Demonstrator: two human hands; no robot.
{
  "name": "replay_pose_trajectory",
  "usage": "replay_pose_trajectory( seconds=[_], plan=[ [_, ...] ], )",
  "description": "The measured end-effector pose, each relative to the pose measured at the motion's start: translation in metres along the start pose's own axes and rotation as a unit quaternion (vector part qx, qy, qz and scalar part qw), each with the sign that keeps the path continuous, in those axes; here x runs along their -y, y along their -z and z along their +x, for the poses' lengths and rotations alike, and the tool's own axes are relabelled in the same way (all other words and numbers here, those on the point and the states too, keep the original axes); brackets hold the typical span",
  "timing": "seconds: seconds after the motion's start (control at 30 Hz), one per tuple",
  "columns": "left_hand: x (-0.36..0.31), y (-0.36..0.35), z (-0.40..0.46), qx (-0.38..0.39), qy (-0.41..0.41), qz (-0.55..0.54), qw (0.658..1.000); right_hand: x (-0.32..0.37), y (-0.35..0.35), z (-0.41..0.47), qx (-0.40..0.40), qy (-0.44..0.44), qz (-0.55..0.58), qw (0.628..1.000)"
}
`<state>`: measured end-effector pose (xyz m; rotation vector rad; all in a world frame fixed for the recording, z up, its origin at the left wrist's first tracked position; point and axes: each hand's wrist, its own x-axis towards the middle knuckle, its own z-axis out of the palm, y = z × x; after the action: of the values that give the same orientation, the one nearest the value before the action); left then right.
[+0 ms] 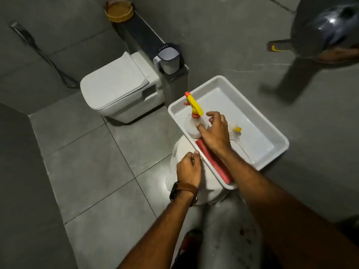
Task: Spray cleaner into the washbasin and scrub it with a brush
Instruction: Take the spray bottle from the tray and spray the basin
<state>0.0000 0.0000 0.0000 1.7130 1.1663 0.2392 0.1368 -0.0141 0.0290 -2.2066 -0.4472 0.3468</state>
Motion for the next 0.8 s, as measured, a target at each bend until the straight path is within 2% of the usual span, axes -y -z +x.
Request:
replay_pose_trajectory(
  seconds=[0.17, 0.3, 0.4, 0.6, 0.7, 0.8],
  plan=[
    [0.009, -0.012, 0.018, 0.008, 0.023, -0.021, 0.999, 0.009, -0.034, 0.045, 0.021, -0.027, 0.049, 0.998],
    [0.012, -0.022, 0.026, 0.026, 0.034, -0.028, 0.999, 0.007, -0.046, 0.061, 0.068, 0.017, 0.047, 0.996],
    [0.009, -0.027, 0.027, 0.027, 0.034, -0.030, 0.999, 0.006, -0.047, 0.065, 0.103, 0.055, 0.126, 0.985],
    [-0.011, -0.023, 0.022, -0.007, 0.013, 0.024, 1.000, 0.005, -0.022, 0.047, 0.053, 0.035, 0.223, 0.973],
    [-0.035, -0.018, 0.013, -0.033, -0.018, -0.007, 0.999, 0.014, 0.008, 0.027, 0.027, 0.016, 0.275, 0.961],
    [-0.062, -0.017, 0.000, -0.020, -0.056, -0.013, 0.998, 0.018, 0.044, 0.002, -0.002, 0.003, 0.291, 0.957]
  ],
)
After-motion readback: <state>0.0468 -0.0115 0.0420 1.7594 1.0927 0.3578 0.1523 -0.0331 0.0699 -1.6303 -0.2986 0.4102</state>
